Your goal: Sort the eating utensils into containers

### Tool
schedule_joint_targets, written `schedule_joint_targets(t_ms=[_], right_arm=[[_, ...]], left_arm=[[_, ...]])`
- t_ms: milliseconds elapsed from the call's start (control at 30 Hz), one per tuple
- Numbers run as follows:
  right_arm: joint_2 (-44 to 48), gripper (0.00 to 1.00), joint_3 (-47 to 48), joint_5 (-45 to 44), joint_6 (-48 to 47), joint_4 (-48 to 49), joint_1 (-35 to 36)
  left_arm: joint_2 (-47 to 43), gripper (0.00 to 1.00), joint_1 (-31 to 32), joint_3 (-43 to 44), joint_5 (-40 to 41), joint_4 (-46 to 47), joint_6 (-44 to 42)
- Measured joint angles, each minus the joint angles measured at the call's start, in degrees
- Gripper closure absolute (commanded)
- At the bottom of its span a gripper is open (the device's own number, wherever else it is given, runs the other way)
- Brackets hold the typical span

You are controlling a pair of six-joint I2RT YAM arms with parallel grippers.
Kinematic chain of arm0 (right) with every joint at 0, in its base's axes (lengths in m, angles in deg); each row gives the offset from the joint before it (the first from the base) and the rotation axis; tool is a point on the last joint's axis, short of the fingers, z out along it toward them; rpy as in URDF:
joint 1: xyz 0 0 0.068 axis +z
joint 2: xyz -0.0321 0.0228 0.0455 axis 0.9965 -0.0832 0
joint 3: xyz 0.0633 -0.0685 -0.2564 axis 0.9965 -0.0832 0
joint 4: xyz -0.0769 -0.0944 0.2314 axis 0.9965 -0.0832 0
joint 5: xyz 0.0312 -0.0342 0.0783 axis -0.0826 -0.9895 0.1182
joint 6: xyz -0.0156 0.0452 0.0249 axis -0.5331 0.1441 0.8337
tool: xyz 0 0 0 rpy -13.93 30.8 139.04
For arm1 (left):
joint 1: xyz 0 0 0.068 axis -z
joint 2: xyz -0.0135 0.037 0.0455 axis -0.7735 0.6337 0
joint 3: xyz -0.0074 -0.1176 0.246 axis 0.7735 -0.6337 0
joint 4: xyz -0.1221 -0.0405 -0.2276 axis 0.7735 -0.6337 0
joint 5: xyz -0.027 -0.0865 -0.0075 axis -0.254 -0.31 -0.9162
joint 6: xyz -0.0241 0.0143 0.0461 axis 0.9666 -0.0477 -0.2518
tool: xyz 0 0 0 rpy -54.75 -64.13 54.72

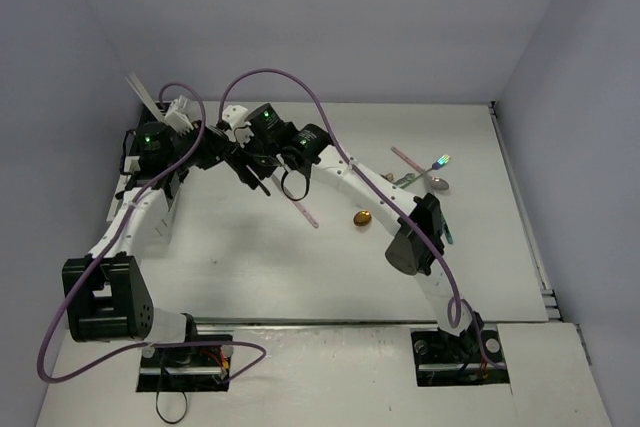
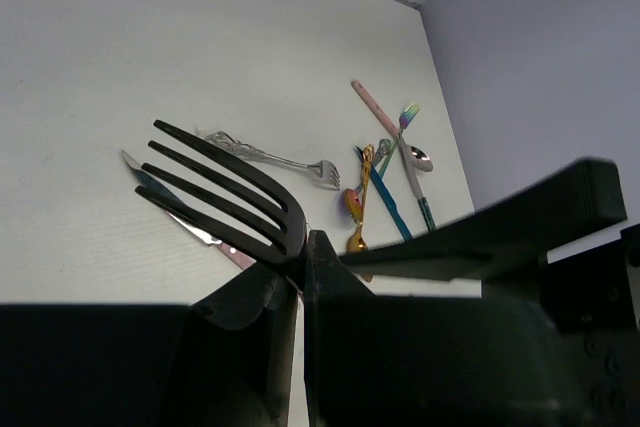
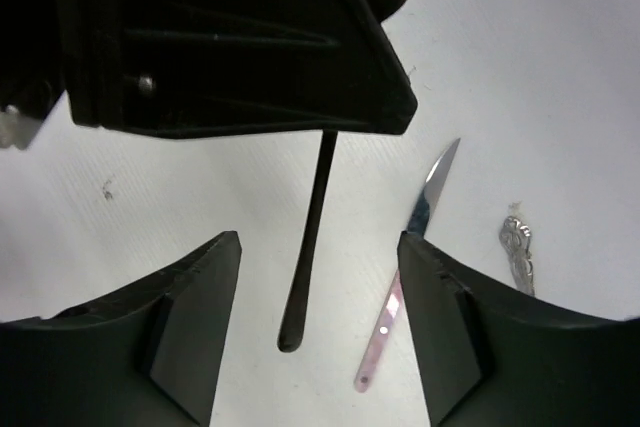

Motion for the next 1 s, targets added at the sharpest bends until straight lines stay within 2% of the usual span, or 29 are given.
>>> schedule_joint_targets(t_ms=[133,267,467,700,833,1000], right_arm=[[1.3,0.18,-2.5,-1.0,-0.3,0.1,0.0],[5.4,0.17,-8.1,-2.2,-0.8,0.0,-0.7],[13.4,0.18,-16.2,-2.5,-1.2,0.5,-6.1],[16.7,0.20,-22.4,-3.2,-1.2,0.8,-15.4],[16.7,0.20,-24.2,-3.5,-1.2,0.2,-15.4],[16.9,0.20,-24.4,-3.5,-1.4,0.4,-14.7]], left_arm=[[-1.2,1.00,-2.2,0.0,0.1,0.2,-0.1],[-2.3,1.00,-8.8,1.5,0.0,-1.2,-2.2],[-1.4,1.00,-18.0,12.9,4.6,-8.3,-15.5],[2.3,1.00,-20.6,26.0,11.1,-8.8,-29.3],[9.3,1.00,-20.8,30.7,14.3,-8.7,-33.7],[17.4,1.00,-20.8,31.5,17.0,-9.5,-37.1]])
